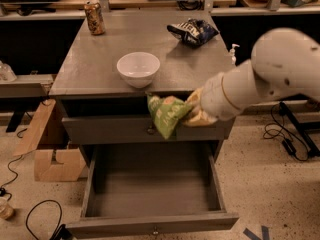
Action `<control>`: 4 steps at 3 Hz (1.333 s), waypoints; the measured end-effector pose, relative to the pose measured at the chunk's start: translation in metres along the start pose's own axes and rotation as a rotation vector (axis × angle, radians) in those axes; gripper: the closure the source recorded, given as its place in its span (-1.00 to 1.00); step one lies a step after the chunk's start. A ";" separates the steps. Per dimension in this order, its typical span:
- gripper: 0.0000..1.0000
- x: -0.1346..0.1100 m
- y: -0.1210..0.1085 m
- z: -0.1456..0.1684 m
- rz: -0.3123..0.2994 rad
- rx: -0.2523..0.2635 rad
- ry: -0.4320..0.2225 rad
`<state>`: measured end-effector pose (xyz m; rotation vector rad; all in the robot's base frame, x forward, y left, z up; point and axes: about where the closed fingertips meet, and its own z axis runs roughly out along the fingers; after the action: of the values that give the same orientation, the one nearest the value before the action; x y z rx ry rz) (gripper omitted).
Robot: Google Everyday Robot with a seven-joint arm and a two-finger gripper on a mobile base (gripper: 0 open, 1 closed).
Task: Place green jalapeno chip bag into middle drawer
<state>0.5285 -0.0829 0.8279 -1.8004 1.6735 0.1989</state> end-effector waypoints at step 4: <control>1.00 0.174 0.129 0.173 0.379 -0.374 -0.026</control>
Offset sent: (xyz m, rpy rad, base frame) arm -0.0756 -0.0491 -0.2571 0.1202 0.5111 -0.0162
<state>0.4930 -0.1269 0.5562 -1.7034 2.0514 0.7390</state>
